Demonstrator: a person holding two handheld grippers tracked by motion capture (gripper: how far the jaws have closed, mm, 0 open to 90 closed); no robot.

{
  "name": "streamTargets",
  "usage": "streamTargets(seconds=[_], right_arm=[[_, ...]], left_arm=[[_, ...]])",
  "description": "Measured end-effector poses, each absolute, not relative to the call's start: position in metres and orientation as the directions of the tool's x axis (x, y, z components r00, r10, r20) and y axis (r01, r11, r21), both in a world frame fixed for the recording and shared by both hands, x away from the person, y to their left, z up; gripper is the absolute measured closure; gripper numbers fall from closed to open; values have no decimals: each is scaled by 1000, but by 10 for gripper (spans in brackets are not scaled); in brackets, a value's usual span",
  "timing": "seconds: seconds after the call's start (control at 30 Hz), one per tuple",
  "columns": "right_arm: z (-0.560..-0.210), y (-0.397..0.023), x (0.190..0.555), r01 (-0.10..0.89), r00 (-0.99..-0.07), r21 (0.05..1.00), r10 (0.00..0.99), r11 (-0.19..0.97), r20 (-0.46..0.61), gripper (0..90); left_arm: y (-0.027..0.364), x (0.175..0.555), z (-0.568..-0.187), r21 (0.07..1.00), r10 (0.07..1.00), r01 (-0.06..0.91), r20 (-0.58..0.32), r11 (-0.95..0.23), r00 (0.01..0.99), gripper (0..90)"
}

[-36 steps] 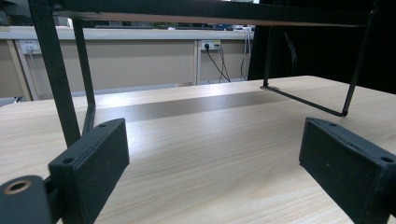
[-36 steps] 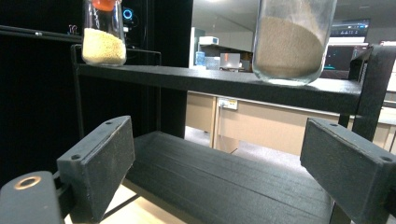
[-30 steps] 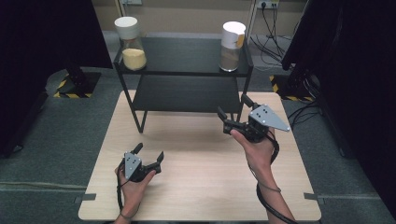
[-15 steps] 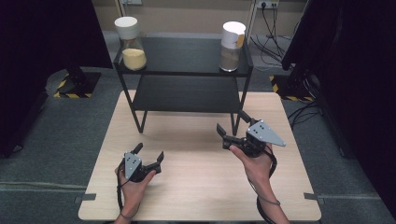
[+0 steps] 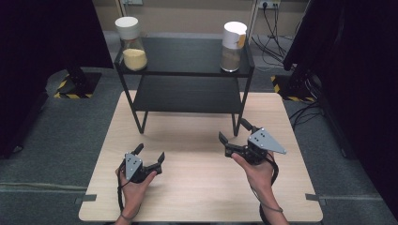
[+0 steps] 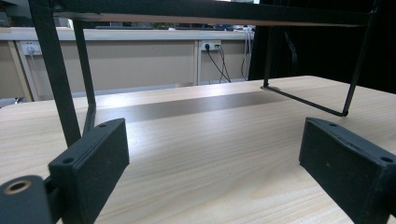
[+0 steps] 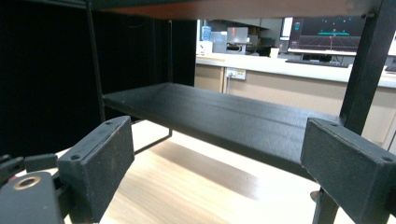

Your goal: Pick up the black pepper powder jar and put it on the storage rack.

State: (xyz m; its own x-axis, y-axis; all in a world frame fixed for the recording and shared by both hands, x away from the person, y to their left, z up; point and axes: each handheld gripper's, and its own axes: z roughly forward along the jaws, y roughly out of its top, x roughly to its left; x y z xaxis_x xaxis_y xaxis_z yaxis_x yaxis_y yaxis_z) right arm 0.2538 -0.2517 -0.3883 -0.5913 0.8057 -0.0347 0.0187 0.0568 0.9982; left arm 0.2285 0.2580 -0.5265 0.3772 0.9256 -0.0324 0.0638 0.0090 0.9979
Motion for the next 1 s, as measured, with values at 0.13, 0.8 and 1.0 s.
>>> streamTargets(seconds=[0.13, 0.8, 1.0], right_arm=[[-394, -253, 251, 31, -594, 997, 803, 70, -38, 99], [-436, -257, 241, 117, -591, 991, 807, 68, 14, 98], [-444, -259, 240, 127, -582, 989, 813, 73, 15, 97]], left_arm=[[258, 229, -526, 998, 926, 64, -33, 9, 377, 78], [258, 228, -527, 998, 926, 64, -33, 10, 377, 78], [258, 228, -527, 998, 926, 62, -31, 8, 376, 78]])
